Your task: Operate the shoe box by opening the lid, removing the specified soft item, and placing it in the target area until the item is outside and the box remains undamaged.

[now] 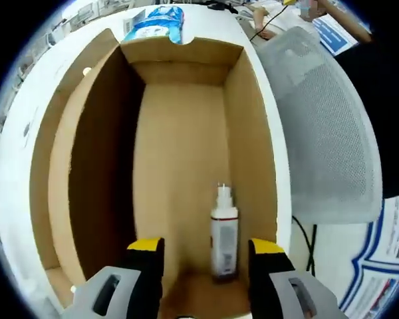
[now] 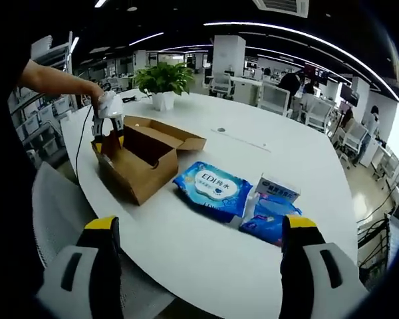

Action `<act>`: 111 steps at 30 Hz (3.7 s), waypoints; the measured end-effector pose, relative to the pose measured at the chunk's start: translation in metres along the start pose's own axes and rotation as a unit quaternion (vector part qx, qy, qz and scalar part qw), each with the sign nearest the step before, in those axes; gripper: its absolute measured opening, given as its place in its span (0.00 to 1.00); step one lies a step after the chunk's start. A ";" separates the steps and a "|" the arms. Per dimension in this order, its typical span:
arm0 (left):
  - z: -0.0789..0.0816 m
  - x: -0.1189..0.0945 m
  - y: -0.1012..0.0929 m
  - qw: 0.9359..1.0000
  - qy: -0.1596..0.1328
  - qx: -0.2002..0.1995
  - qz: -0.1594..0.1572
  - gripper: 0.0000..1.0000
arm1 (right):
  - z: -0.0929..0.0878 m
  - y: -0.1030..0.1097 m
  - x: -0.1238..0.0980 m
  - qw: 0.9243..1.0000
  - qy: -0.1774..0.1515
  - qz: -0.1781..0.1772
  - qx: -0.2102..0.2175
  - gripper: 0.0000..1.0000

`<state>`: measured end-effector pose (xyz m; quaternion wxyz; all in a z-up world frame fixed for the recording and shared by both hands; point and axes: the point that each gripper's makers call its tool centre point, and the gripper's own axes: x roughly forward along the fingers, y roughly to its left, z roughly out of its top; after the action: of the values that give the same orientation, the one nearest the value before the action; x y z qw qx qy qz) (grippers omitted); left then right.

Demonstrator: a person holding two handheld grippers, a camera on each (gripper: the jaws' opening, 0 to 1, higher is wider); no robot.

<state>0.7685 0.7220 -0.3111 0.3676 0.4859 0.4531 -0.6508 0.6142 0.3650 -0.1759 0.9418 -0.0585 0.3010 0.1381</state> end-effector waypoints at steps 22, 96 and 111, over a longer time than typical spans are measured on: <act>0.006 0.039 -0.003 0.998 -0.048 0.036 0.024 0.24 | 0.001 0.006 -0.002 0.999 -0.018 -0.010 0.033 0.96; 0.080 -0.077 0.001 0.934 -0.303 -0.070 0.175 0.20 | 0.059 0.049 0.022 0.993 -0.097 0.072 0.008 0.83; 0.122 -0.109 -0.013 0.897 -0.393 -0.081 0.186 0.20 | 0.077 0.069 0.038 0.987 -0.116 0.107 0.004 0.75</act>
<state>0.7478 0.6153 -0.1883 0.6680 0.2346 0.2249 -0.6695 0.6659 0.4539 -0.1372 0.9504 -0.0063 0.1945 0.2426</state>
